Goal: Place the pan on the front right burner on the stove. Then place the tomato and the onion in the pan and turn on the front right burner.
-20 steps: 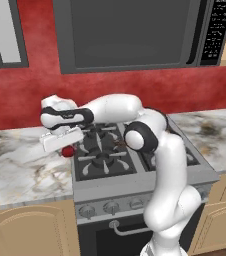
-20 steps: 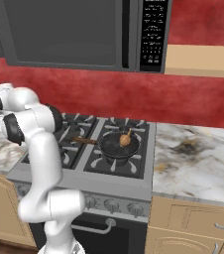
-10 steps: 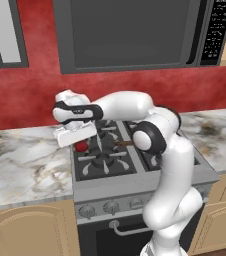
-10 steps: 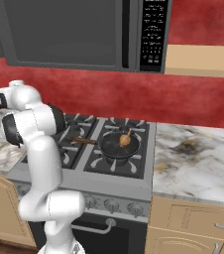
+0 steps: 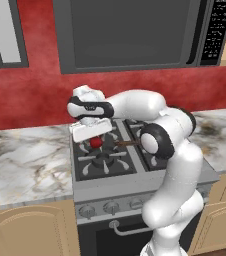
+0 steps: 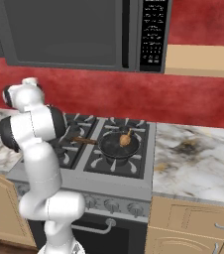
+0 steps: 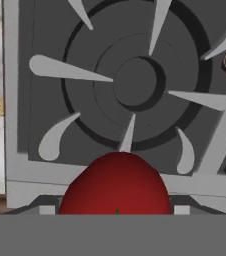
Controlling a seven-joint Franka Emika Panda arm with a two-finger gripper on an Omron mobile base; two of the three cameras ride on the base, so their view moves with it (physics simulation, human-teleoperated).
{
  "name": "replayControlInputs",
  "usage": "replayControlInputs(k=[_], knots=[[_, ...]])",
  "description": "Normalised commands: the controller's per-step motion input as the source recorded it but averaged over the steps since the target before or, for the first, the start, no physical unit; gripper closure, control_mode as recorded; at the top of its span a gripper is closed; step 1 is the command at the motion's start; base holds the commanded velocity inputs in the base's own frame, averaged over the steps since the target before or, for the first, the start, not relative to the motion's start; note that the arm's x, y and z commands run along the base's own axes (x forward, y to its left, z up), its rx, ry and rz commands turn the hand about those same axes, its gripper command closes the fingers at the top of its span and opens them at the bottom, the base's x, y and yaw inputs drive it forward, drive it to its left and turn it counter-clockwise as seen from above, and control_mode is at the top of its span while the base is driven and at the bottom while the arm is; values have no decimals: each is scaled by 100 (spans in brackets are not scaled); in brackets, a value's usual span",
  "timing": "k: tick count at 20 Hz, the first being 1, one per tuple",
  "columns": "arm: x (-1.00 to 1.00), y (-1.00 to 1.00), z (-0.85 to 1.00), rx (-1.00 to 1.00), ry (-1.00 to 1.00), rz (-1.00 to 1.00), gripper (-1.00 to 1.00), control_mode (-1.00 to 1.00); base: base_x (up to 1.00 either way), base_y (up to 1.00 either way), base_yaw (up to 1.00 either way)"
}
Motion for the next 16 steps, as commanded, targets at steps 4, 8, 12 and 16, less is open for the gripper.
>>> replayControlInputs(k=[4, 8, 12, 16], knots=[[2, -53, 10, 0, 0, -5, 100, -100, 0, 0, 0], [0, -57, 3, 0, 0, -6, 100, -100, 0, 0, 0], [0, -54, 2, 0, 0, -6, 100, -100, 0, 0, 0], [0, -56, 9, 0, 0, -6, 100, -100, 0, 0, 0]])
